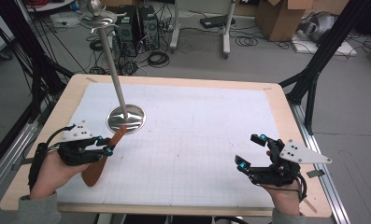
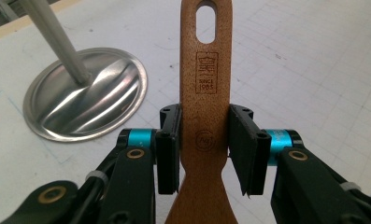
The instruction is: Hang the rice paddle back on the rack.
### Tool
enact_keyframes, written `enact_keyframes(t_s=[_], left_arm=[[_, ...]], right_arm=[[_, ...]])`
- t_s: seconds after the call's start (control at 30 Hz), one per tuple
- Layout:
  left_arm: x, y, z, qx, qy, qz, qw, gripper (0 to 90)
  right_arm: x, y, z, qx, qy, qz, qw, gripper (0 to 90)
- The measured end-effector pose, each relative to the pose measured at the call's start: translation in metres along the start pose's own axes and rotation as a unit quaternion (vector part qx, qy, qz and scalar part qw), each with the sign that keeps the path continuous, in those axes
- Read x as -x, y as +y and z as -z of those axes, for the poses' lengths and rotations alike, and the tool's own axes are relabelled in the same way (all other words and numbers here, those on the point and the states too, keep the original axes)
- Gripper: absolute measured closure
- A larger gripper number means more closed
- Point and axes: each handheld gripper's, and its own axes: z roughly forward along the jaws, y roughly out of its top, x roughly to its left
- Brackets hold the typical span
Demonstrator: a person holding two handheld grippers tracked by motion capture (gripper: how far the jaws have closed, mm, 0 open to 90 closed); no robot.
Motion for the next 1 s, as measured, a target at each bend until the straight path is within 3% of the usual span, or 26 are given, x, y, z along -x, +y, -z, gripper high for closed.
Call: enact_keyframes(t_s=[0.23, 0.57, 1.0], left_arm=[[-0.003, 0.001, 0.006, 0.014, 0.017, 0.000, 0.9998, 65.1], [-0.008, -0.008, 0.009, 0.053, 0.038, 0.024, 0.9976, 65.1], [-0.016, -0.011, 0.036, 0.097, 0.040, 0.040, 0.9937, 65.2]], right_arm=[[0.001, 0.000, -0.003, -0.002, 0.006, -0.003, 1.0000, 11.7], [0.008, -0.004, -0.003, 0.010, -0.008, -0.020, 0.9997, 11.2], [0.009, -0.010, -0.014, -0.007, 0.001, -0.029, 0.9996, 11.2]])
